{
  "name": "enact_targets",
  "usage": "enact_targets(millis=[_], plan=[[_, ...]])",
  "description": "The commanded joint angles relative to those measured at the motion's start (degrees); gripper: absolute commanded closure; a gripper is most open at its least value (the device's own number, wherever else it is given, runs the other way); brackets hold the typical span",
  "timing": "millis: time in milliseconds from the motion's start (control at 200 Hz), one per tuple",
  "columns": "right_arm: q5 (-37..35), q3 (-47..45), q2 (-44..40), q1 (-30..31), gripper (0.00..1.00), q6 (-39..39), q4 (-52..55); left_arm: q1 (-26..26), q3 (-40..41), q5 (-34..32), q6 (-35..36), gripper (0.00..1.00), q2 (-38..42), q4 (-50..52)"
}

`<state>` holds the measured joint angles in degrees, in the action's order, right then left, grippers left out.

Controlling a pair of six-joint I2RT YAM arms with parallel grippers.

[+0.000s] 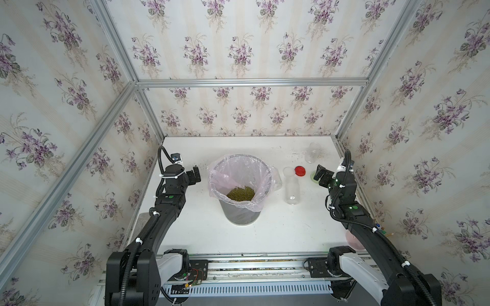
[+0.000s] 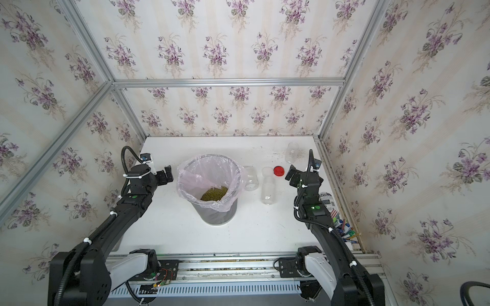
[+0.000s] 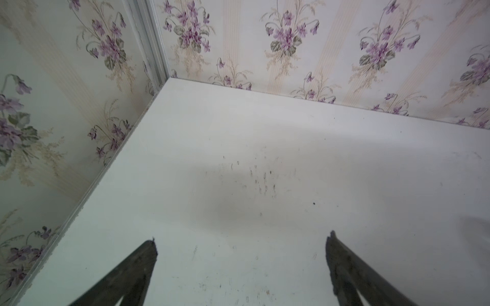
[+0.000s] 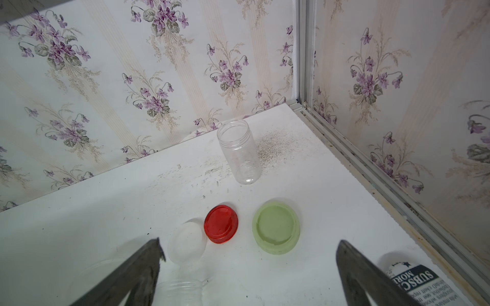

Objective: Empty moldy mung beans from jars
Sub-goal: Reset both arms

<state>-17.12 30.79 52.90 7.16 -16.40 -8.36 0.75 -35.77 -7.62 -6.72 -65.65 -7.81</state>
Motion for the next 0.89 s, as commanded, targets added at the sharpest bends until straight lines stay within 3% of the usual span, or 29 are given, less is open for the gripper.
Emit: enact_targets(millis=[0,295,525,610,704,784,889], plan=[[0.34,-0.66,-0.38,-0.30,0.00,-0.56,-2.39,-0.05,2.87,1.97,0.25,0.00,-1.22,-7.35],[1.04,-2.13,0.01,-1.35,0.00,-0.95,-4.10,-0.17,13.21,8.69,3.66,0.00,-10.35,-30.87],[0.41,-4.48,-1.24,-2.09,0.00,-1.17,-6.63,-1.16,18.38,6.23,3.88,0.00,-15.19,-44.03],[-0.38,-6.46,-1.75,-2.36,0.00,-1.19,-8.96,-1.11,18.94,7.00,4.11,0.01,-22.17,-51.98],[-0.16,-7.58,-1.59,-3.05,0.00,-1.35,-10.14,-1.31,16.18,7.79,4.71,0.00,-19.70,-42.28],[-1.17,-8.56,-1.52,-3.45,0.00,-0.83,-11.41,-1.83,15.50,6.84,4.91,0.00,-21.40,-43.97],[-1.10,-13.31,-1.80,-3.85,0.00,2.00,-19.57,-3.96,12.79,3.91,6.41,0.00,-20.92,-37.85]])
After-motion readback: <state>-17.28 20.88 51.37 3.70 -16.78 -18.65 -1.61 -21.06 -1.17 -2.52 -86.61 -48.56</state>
